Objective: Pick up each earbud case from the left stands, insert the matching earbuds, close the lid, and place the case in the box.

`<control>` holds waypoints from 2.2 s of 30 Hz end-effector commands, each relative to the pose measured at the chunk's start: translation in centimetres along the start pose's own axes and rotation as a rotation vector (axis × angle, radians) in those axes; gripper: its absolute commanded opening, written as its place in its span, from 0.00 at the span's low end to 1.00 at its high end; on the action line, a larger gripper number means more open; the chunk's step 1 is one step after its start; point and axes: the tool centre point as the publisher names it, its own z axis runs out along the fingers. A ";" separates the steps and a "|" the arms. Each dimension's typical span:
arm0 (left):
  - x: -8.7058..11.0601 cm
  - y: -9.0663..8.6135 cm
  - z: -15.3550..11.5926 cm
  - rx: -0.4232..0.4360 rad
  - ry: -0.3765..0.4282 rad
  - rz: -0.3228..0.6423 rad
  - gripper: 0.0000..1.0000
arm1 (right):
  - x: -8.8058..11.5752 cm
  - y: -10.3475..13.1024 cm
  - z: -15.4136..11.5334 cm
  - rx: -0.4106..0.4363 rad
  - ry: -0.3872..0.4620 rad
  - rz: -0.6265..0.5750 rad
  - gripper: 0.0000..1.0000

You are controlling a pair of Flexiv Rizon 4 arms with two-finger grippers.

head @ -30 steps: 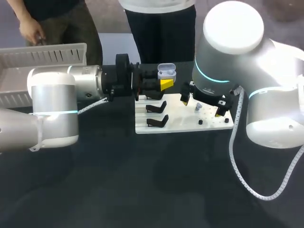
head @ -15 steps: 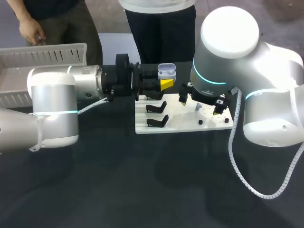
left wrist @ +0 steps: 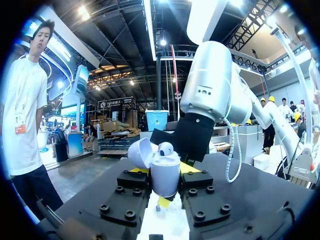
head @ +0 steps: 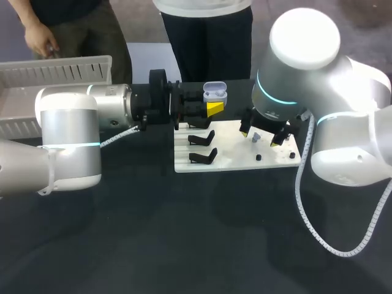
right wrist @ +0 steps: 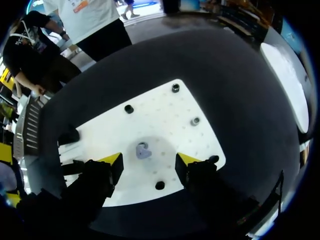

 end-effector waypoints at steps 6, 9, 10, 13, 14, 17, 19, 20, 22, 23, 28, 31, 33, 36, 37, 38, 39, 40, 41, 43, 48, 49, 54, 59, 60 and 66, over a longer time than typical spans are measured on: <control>0.0 0.0 0.0 -0.002 -0.001 0.002 0.00 | -0.4 0.3 0.7 -0.001 0.020 -0.013 0.47; 0.0 0.0 0.0 -0.002 -0.001 0.002 0.00 | -0.4 0.4 0.8 -0.001 0.023 -0.013 0.46; 0.0 0.0 0.0 -0.002 -0.001 0.002 0.00 | -0.4 0.4 0.9 -0.001 0.024 -0.013 0.45; 0.0 0.0 0.0 -0.002 -0.001 0.002 0.00 | -0.3 0.5 1.1 -0.001 0.029 -0.013 0.42; 0.0 0.0 0.0 -0.002 -0.001 0.002 0.00 | -0.3 0.6 1.1 -0.002 0.030 -0.012 0.42; 0.0 0.0 0.0 -0.002 -0.001 0.002 0.00 | -0.2 0.7 1.2 -0.001 0.033 -0.013 0.38; 0.0 0.0 0.0 -0.002 -0.001 0.002 0.00 | -0.2 0.8 1.2 0.001 0.034 -0.015 0.33; 0.0 0.0 0.0 -0.002 -0.001 0.002 0.00 | -0.2 0.8 1.2 0.001 0.035 -0.015 0.32; 0.0 0.0 0.0 -0.002 -0.001 0.002 0.00 | -0.1 0.8 1.2 0.002 0.037 -0.014 0.31; 0.0 0.0 0.0 -0.002 -0.001 0.002 0.00 | -0.1 0.8 1.2 0.002 0.038 -0.014 0.29; 0.0 0.0 0.0 -0.002 -0.001 0.002 0.00 | -0.1 0.8 1.2 0.003 0.040 -0.014 0.26; 0.0 0.0 0.0 -0.002 -0.001 0.002 0.00 | -0.3 0.8 1.3 0.004 0.039 -0.012 0.26; 0.0 0.0 0.0 -0.002 -0.001 0.002 0.00 | -0.3 0.8 1.3 0.004 0.037 -0.009 0.28; 0.0 0.0 0.0 -0.002 -0.001 0.002 0.00 | -0.4 0.8 1.2 0.005 0.036 -0.010 0.27; 0.0 0.0 0.0 -0.002 -0.001 0.002 0.00 | -0.4 0.8 1.3 0.005 0.036 -0.010 0.26; 0.0 0.0 0.0 -0.002 -0.001 0.002 0.00 | -0.4 0.9 1.3 0.006 0.037 -0.013 0.25; 0.0 0.0 0.0 -0.002 -0.001 0.002 0.00 | -0.4 0.9 1.3 0.007 0.038 -0.014 0.22; 0.0 0.0 0.0 -0.002 -0.001 0.002 0.00 | -0.4 0.9 1.4 0.007 0.037 -0.014 0.22; 0.0 0.0 0.0 -0.002 -0.001 0.002 0.00 | -0.4 1.0 1.4 0.008 0.037 -0.016 0.18; 0.0 0.0 0.0 -0.002 -0.001 0.002 0.00 | -0.4 0.9 1.5 0.011 0.036 -0.016 0.12; 0.0 0.0 0.0 -0.002 -0.001 0.002 0.00 | -0.6 0.8 1.4 0.019 0.031 -0.011 0.00; 0.0 0.0 0.0 -0.002 -0.001 0.002 0.00 | -0.7 0.8 1.4 0.020 0.031 -0.011 0.00; 0.0 0.0 0.0 -0.002 -0.001 0.002 0.00 | -0.7 0.7 0.9 0.015 0.035 -0.012 0.00; 0.0 0.0 0.0 -0.002 -0.001 0.002 0.00 | -0.7 0.4 -0.4 0.015 0.033 -0.019 0.00; 0.0 0.0 0.0 -0.002 -0.001 0.002 0.00 | -0.6 0.3 -0.9 0.007 0.039 -0.022 0.00; 0.0 0.0 0.0 -0.002 -0.001 0.002 0.00 | -0.2 -0.4 -4.3 -0.003 0.076 -0.074 0.00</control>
